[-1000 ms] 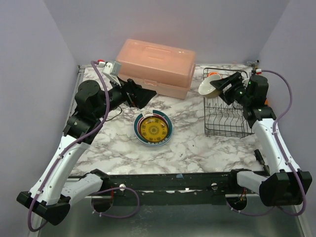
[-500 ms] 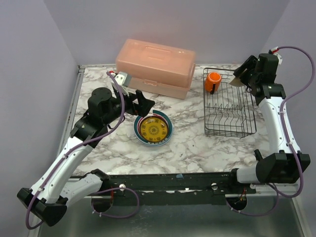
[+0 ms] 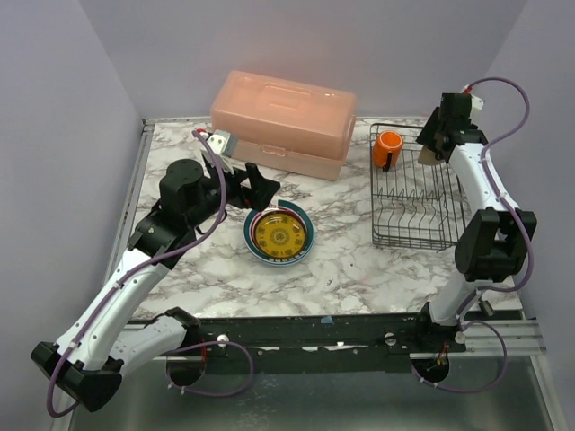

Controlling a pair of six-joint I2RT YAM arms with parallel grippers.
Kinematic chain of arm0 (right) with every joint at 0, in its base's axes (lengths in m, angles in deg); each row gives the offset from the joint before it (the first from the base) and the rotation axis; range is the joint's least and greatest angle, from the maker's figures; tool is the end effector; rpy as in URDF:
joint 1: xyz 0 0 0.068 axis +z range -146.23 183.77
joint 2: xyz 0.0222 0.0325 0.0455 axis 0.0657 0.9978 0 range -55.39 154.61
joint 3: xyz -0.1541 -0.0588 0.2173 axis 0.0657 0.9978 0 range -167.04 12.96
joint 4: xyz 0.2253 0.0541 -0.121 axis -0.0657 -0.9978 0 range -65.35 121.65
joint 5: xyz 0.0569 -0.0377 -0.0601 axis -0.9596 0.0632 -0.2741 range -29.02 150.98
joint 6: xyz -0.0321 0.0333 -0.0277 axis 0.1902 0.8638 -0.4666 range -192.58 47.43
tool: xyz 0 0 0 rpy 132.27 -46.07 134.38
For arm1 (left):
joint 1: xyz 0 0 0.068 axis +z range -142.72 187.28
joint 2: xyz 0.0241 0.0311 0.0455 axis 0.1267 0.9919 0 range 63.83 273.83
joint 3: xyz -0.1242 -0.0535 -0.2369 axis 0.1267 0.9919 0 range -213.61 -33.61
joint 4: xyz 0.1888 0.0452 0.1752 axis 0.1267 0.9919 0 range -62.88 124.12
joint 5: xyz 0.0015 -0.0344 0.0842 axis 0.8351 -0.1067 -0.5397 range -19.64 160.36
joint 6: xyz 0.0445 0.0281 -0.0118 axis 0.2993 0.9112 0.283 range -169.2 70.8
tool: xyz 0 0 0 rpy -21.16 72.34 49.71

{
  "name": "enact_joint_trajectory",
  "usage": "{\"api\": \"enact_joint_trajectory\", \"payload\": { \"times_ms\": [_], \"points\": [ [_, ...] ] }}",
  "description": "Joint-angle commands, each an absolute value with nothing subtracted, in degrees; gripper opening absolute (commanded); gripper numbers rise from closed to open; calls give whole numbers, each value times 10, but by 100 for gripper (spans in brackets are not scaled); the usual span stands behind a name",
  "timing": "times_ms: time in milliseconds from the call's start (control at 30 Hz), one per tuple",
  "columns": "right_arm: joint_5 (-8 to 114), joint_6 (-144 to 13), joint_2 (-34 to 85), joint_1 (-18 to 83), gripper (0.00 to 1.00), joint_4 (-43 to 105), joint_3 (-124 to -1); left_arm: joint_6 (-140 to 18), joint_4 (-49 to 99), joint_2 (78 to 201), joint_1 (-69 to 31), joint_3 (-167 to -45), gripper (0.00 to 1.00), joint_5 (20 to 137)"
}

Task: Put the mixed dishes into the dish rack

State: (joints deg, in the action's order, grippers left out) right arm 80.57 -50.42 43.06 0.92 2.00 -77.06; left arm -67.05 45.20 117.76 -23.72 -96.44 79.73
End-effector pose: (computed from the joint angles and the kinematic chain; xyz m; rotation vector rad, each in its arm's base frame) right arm 0.3935 -0.0315 0.3317 0.6537 2.0982 -0.1943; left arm 0.1728 -0.1107 0.4066 0.3285 1.7609 -0.7624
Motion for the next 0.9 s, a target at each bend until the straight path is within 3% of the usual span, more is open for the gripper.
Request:
{"api": "enact_joint_trajectory", "payload": {
  "times_ms": [0,433,867],
  "points": [
    [843,-541,470,6,0,54,-826,-676,447,1186,-240,-962,92,789],
    [890,-574,581,14,0,26,-893,-684,448,1208,-240,-964,91,798],
    [1058,-664,670,87,0,22,-942,-686,448,1209,-240,-963,91,803]
  ]
}}
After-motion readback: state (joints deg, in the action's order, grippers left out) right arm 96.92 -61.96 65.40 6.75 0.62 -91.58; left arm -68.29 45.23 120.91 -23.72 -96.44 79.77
